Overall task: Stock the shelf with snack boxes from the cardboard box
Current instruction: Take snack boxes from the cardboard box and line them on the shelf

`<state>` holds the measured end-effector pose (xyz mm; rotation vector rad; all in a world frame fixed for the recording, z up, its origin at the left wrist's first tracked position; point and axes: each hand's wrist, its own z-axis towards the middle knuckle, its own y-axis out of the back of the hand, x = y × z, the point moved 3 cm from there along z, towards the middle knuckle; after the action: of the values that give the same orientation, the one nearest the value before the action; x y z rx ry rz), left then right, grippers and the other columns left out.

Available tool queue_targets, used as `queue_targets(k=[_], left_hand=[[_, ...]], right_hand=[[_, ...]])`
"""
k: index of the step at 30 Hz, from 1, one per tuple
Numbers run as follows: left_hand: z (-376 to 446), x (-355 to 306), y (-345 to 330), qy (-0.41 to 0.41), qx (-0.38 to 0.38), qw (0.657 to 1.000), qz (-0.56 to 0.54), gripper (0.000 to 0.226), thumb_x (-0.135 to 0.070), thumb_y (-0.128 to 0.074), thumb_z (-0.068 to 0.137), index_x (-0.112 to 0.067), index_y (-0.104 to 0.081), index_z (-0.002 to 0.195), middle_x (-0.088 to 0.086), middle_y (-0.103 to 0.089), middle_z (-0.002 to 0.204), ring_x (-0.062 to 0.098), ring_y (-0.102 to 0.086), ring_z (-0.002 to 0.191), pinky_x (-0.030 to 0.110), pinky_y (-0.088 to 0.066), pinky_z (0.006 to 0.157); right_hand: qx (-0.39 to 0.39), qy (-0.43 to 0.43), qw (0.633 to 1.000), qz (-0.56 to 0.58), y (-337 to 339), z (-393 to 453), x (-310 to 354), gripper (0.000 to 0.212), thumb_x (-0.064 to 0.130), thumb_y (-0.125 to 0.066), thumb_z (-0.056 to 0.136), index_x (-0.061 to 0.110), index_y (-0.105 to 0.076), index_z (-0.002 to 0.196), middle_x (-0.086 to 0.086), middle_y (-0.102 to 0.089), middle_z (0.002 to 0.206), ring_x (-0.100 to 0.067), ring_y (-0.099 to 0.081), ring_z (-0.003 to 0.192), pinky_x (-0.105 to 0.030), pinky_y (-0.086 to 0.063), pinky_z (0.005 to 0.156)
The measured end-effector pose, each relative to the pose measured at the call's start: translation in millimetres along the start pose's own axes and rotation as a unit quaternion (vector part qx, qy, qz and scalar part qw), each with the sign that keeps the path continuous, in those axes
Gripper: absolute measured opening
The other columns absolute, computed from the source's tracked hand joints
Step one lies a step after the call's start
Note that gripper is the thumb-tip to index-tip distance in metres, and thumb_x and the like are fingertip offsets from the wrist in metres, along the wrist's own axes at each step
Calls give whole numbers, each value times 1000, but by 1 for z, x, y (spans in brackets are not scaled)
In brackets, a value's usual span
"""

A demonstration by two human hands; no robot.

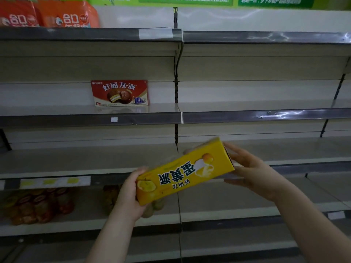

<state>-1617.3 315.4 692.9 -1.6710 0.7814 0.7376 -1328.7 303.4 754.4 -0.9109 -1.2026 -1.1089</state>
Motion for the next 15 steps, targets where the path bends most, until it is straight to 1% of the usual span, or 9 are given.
queue_targets(k=[1,2,3,4,6,8,9,11,15], left_hand=[[-3,-6,-3,-73,3,997,5,27,-18,-49,95,-21,-61,120,14,-68,108,29,-66,91,39,-55,67],[-7,-13,-6,-147,6,989,31,30,-15,-47,96,-23,-59,122,10,-66,112,26,-67,92,35,-54,63],[-14,-18,-10,-209,7,975,68,32,-12,-47,97,-26,-57,124,4,-64,114,22,-67,93,32,-54,61],[-19,-22,-12,-259,6,960,109,35,-10,-48,97,-29,-55,126,-3,-62,114,17,-68,91,27,-55,60],[-25,-22,-16,-312,17,936,164,40,-9,-48,97,-30,-50,130,-11,-60,114,9,-68,91,20,-55,60],[-26,-19,-19,-331,29,925,185,43,-8,-49,96,-27,-47,135,-10,-60,117,8,-67,95,19,-55,64],[-26,-18,-19,-333,30,923,188,45,-8,-49,96,-25,-45,137,-8,-61,118,8,-67,96,19,-55,64],[-25,-15,-20,-325,34,927,183,47,-8,-49,96,-24,-43,139,-6,-61,119,7,-67,95,19,-55,64],[-25,-8,-21,-307,46,933,181,48,-12,-49,96,-24,-40,141,-6,-62,118,6,-67,94,18,-55,65]], right_hand=[[18,-34,995,97,1,-1,-4,50,6,-60,86,29,-56,131,-1,-62,129,-28,-64,109,-42,-57,82],[19,-67,978,198,1,-4,-9,48,18,-64,83,22,-58,131,-8,-63,128,-32,-64,108,-45,-56,81],[4,-89,959,269,1,-6,-13,54,30,-70,77,16,-60,128,-14,-64,124,-34,-65,107,-47,-56,81],[-17,-100,949,298,-2,-8,-19,58,39,-72,73,13,-63,124,-17,-66,119,-36,-65,106,-50,-55,83],[-67,-101,954,276,-9,-12,-26,55,46,-68,74,15,-64,120,-16,-69,112,-34,-65,105,-52,-53,87],[-99,-80,960,248,-17,-14,-29,59,37,-78,67,17,-61,120,-13,-69,112,-31,-66,104,-52,-55,82],[-111,-71,962,241,-19,-14,-29,59,29,-78,66,17,-60,121,-12,-69,113,-31,-66,104,-52,-56,80],[-129,-64,963,230,-19,-16,-25,50,21,-69,73,17,-58,121,-11,-68,111,-29,-64,105,-51,-56,79],[-139,-50,966,210,-17,-19,-17,44,20,-65,78,17,-59,121,-9,-67,107,-28,-63,106,-53,-54,84]])
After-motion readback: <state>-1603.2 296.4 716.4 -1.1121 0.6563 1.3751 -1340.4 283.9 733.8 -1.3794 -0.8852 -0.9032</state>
